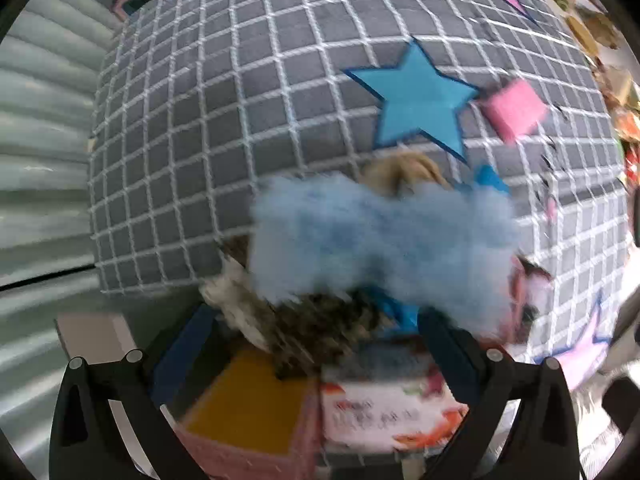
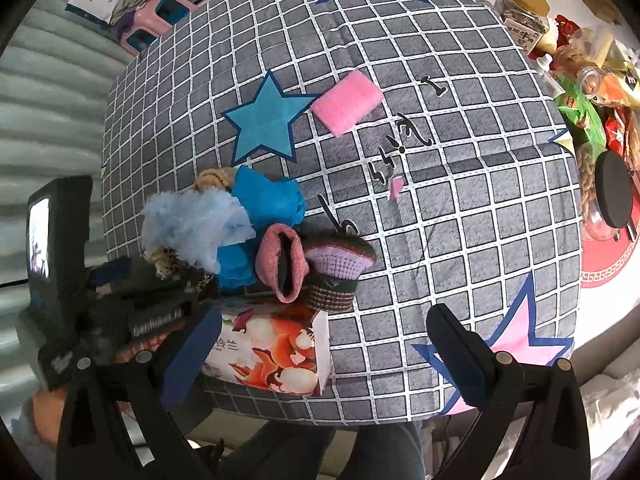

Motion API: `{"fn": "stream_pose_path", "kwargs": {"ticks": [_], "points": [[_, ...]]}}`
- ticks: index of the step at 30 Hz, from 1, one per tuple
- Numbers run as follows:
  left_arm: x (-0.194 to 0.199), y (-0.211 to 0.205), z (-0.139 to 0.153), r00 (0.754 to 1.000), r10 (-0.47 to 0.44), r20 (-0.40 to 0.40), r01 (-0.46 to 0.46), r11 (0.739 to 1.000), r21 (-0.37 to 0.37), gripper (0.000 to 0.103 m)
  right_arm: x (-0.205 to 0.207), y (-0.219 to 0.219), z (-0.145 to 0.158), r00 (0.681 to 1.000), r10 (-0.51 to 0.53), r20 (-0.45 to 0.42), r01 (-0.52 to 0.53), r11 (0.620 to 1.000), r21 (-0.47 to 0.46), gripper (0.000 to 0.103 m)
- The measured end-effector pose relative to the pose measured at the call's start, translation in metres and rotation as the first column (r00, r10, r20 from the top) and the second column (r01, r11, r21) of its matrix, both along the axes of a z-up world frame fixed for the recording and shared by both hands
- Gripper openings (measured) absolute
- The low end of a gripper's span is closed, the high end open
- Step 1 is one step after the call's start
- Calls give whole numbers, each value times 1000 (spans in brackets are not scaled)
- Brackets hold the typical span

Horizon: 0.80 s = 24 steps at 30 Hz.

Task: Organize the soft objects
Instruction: 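Reach the left tool toward the light-blue fluffy boa on the pile, then grasp the blue boa with the left tool while the right tool approaches the pink sponge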

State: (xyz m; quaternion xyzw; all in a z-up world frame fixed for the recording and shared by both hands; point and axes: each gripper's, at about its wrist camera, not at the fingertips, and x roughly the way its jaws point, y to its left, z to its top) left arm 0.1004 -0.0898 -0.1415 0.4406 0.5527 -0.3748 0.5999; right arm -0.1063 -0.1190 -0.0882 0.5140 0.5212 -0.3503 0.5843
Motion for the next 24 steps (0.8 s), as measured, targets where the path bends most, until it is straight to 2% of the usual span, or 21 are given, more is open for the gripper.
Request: {"fn": "stream_pose_path", "kwargs": {"ticks": [3,8,11,14,19,24], "points": [[24,-13,-4,998,27,54,-27,1000,-13,103,-1,0,-1,1000,-4,-5,4,1000,6,103],[77,-34,-1,990,106,94,-101,993,-56,103,-1,0,-4,1000,-3,-14,4,1000,12,103],[105,-41,10,985,150,85,-141,985,-100,103,0,0,-5,1000,-1,-18,2,1000,15,103],[120,-42,19,988,141,66,-131,981,-142,103,0,-2,-7,1000,-1,-21,1,1000,18,103],[111,-41,15,992,119,34,-114,987,-114,103,1,-10,-8,1000,-4,-24,5,1000,16,103],[66,-51,12,996,86,30,-84,994,-69,103,4,-24,-11,999,13,-36,-13,1000,-9,103]]}}
